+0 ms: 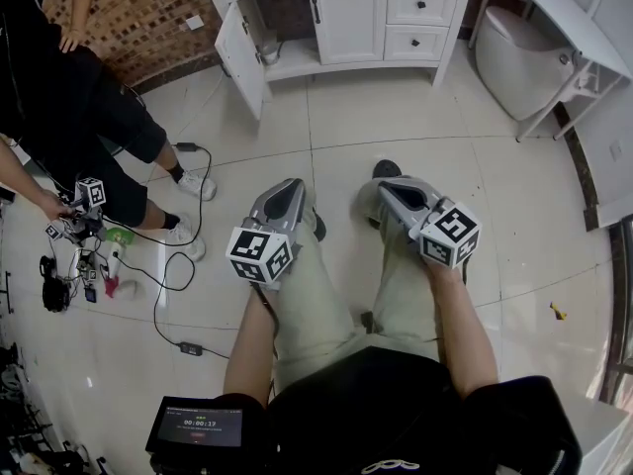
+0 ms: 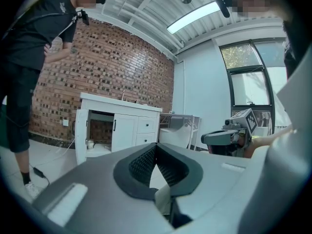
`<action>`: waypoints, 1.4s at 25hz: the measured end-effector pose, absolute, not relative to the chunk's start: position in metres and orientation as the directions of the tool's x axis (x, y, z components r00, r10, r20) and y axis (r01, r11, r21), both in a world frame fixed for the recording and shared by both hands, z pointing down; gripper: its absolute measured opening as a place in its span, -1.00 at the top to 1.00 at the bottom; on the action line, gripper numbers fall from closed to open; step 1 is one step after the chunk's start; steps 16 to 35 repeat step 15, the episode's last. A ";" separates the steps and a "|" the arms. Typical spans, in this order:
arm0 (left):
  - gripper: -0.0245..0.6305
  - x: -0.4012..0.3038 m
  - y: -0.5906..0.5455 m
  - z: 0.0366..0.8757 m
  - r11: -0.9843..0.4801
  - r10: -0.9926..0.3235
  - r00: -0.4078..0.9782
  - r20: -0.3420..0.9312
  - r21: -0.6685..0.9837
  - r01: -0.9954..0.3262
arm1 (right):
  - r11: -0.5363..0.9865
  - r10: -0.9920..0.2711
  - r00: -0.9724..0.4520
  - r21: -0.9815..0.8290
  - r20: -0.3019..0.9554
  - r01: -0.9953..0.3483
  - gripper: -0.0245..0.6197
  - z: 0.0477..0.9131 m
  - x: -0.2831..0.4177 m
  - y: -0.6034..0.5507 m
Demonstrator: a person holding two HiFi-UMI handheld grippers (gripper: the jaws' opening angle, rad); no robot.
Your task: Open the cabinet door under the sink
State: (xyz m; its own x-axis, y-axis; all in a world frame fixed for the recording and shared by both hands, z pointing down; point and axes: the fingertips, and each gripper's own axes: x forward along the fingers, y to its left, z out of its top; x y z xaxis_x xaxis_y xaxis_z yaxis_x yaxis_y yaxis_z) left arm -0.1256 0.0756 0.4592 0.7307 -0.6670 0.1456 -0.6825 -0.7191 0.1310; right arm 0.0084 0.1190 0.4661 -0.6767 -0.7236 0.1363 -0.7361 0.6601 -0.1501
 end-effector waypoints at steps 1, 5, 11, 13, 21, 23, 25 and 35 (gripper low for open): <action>0.87 -0.126 0.076 0.459 -0.719 -0.667 0.731 0.145 0.131 -0.682 | 0.660 -0.724 -0.677 -0.150 0.136 -0.736 0.95 0.466 0.008 0.119; 0.87 -0.127 0.077 0.460 -0.719 -0.668 0.731 0.143 0.132 -0.682 | 0.662 -0.723 -0.678 -0.149 0.134 -0.735 0.95 0.466 0.007 0.121; 0.87 -0.126 0.076 0.458 -0.719 -0.667 0.731 0.143 0.132 -0.682 | 0.663 -0.722 -0.680 -0.153 0.131 -0.733 0.95 0.464 0.008 0.120; 0.87 -0.126 0.074 0.457 -0.721 -0.666 0.733 0.141 0.131 -0.680 | 0.661 -0.724 -0.678 -0.150 0.129 -0.735 0.95 0.463 0.009 0.118; 0.87 -0.125 0.070 0.456 -0.725 -0.664 0.735 0.136 0.126 -0.677 | 0.659 -0.728 -0.675 -0.145 0.125 -0.738 0.95 0.462 0.011 0.115; 0.87 -0.125 0.070 0.456 -0.725 -0.664 0.735 0.136 0.126 -0.677 | 0.659 -0.728 -0.675 -0.145 0.125 -0.738 0.95 0.462 0.011 0.115; 0.87 -0.125 0.070 0.456 -0.725 -0.664 0.735 0.136 0.126 -0.677 | 0.659 -0.728 -0.675 -0.145 0.125 -0.738 0.95 0.462 0.011 0.115; 0.87 -0.125 0.070 0.456 -0.725 -0.664 0.735 0.136 0.126 -0.677 | 0.659 -0.728 -0.675 -0.145 0.125 -0.738 0.95 0.462 0.011 0.115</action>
